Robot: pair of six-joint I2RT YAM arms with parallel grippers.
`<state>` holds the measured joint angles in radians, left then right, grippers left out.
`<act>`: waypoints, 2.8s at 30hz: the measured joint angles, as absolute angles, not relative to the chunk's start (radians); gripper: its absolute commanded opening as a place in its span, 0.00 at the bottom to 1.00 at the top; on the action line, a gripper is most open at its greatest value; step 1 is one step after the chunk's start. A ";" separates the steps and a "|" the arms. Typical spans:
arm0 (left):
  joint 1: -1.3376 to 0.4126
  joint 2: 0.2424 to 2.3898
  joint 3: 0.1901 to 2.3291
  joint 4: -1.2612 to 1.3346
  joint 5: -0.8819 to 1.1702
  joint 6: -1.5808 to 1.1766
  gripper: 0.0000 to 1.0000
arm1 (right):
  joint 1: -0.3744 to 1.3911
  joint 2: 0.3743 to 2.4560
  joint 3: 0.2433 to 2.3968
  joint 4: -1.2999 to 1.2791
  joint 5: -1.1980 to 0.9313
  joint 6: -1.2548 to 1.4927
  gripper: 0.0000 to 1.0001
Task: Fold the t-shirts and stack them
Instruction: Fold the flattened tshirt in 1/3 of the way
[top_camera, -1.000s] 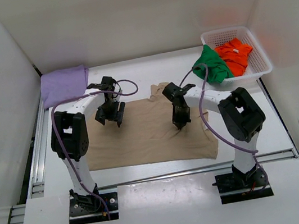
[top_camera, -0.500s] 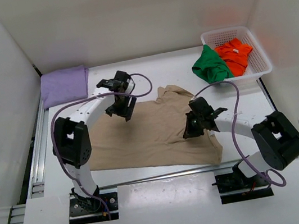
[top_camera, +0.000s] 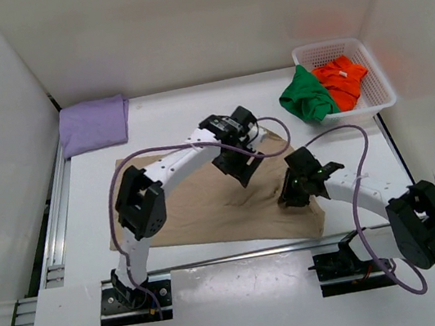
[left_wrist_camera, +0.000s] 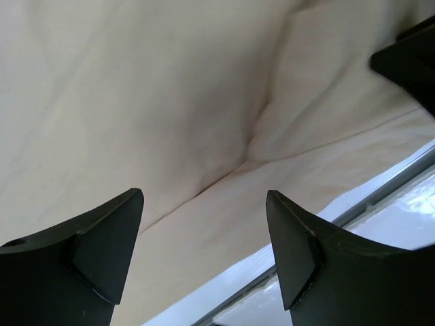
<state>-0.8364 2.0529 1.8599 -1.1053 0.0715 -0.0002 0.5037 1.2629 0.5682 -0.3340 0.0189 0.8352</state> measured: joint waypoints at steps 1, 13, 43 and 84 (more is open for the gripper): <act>-0.852 2.087 1.871 -1.097 0.093 0.000 0.82 | 0.504 1.256 0.569 -0.378 0.052 0.860 0.16; -0.884 2.273 1.948 -1.023 0.153 0.000 0.75 | 0.503 1.165 0.542 -0.611 0.213 1.034 0.07; -0.959 2.288 1.876 -0.976 0.286 -0.009 0.10 | 0.490 1.016 0.441 -0.575 0.215 1.124 0.07; -0.784 1.959 1.723 -1.056 0.626 -0.001 0.59 | 0.442 0.948 0.548 -0.680 0.294 0.904 0.32</act>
<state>-0.7837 1.9591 1.7233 -1.0561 0.6262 -0.0006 0.4423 0.9482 0.5476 -0.6796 0.2935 0.9043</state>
